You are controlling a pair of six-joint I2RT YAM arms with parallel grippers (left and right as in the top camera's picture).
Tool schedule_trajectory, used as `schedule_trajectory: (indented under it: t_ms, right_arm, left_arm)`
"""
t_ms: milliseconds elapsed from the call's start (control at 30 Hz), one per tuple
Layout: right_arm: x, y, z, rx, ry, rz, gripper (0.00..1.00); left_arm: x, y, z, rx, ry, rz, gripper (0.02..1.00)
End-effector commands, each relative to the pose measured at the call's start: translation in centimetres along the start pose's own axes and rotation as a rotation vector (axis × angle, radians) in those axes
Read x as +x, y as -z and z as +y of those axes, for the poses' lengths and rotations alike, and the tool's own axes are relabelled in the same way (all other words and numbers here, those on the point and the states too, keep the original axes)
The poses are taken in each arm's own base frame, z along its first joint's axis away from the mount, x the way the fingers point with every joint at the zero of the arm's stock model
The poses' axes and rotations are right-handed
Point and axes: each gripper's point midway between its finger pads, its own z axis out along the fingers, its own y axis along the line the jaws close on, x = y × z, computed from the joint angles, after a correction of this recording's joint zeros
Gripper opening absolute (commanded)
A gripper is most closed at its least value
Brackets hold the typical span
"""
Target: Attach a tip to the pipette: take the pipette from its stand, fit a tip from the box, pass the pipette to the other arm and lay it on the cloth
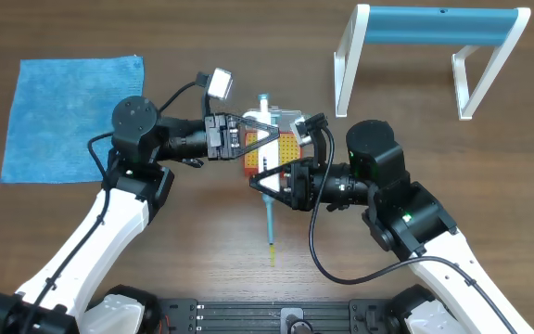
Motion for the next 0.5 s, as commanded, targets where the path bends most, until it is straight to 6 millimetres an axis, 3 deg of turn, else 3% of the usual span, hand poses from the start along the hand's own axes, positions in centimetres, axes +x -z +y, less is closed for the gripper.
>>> schedule_trajectory:
  t_ms: [33, 133, 233, 333, 400, 500]
  right_arm:
    - [-0.6, 0.5, 1.0, -0.015, 0.036, -0.022, 0.08]
    - [-0.6, 0.5, 1.0, -0.015, 0.036, -0.022, 0.08]
    - [-0.2, 0.5, 1.0, -0.019, 0.027, -0.005, 0.798]
    - [1.4, 1.1, -1.6, 0.065, -0.033, 0.05, 0.809]
    - [1.4, 1.8, -2.5, 0.087, -0.066, 0.049, 0.809]
    - [0.5, 3.0, -2.8, 0.062, -0.036, 0.029, 0.812]
  left_arm:
    - [-0.5, 0.0, -0.1, 0.0, -0.044, -0.005, 0.027]
    - [-0.5, 0.0, -0.1, 0.0, -0.045, -0.005, 0.027]
    - [-0.5, 0.1, -0.1, 0.0, -0.059, -0.004, 0.025]
    - [-0.8, 0.9, 1.3, -0.041, -0.038, -0.02, 0.025]
    - [-0.7, 1.6, 2.9, -0.087, 0.002, -0.029, 0.025]
    - [-0.6, 3.4, 7.4, -0.243, 0.113, -0.093, 0.025]
